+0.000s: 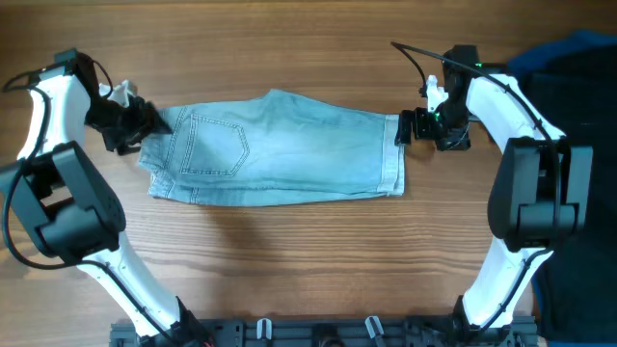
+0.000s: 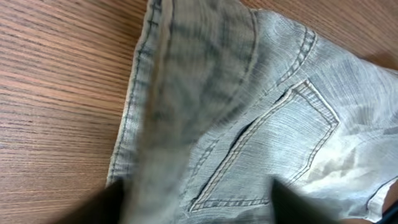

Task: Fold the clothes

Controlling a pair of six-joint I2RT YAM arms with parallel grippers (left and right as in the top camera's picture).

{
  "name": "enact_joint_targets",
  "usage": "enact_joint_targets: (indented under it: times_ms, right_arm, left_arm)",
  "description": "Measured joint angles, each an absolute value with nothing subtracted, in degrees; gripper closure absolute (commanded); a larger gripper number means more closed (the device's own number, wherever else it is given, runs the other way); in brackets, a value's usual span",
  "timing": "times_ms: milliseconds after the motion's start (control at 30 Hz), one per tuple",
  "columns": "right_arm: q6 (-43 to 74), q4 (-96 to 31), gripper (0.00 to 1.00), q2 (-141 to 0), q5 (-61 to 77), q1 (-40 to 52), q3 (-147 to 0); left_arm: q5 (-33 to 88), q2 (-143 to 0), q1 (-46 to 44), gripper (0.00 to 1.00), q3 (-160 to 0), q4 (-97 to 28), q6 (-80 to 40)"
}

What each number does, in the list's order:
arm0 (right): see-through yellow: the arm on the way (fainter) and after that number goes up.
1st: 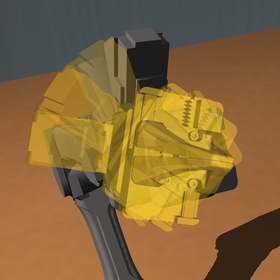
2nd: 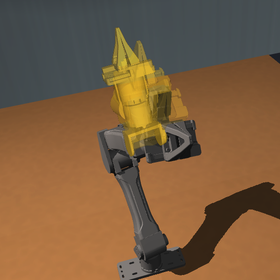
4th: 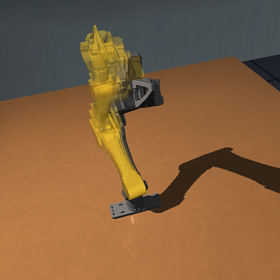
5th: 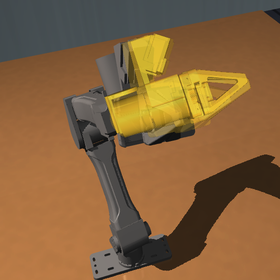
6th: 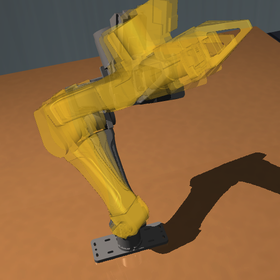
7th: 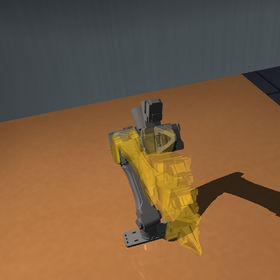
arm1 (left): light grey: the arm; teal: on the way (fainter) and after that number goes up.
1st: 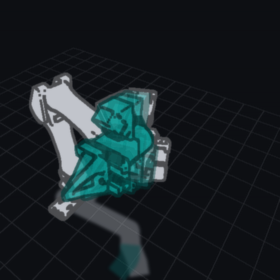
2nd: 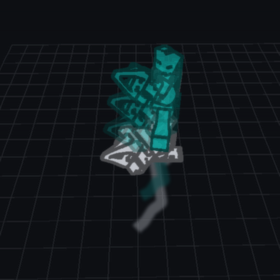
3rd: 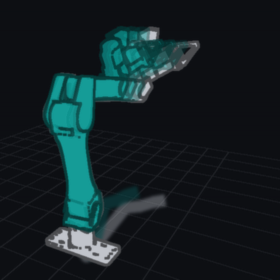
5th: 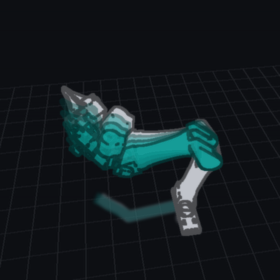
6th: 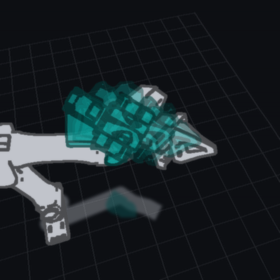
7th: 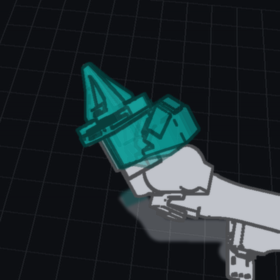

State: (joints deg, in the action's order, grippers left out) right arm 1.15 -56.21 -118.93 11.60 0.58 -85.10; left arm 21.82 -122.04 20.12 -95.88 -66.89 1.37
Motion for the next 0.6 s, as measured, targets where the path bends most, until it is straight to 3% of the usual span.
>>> enact_joint_targets:
  times_ms: [300, 600]
  right_arm:
    - [0.0, -56.3, 0.00, -118.9, 11.6, 0.6, -85.1]
    - [-0.3, -56.1, 0.00, -118.9, 11.6, 0.6, -85.1]
  left_arm:
    - [15.8, -122.0, 21.6, 0.00, -90.5, -61.6, 2.3]
    - [25.6, -122.0, 26.3, 0.00, -88.0, -59.9, 9.7]
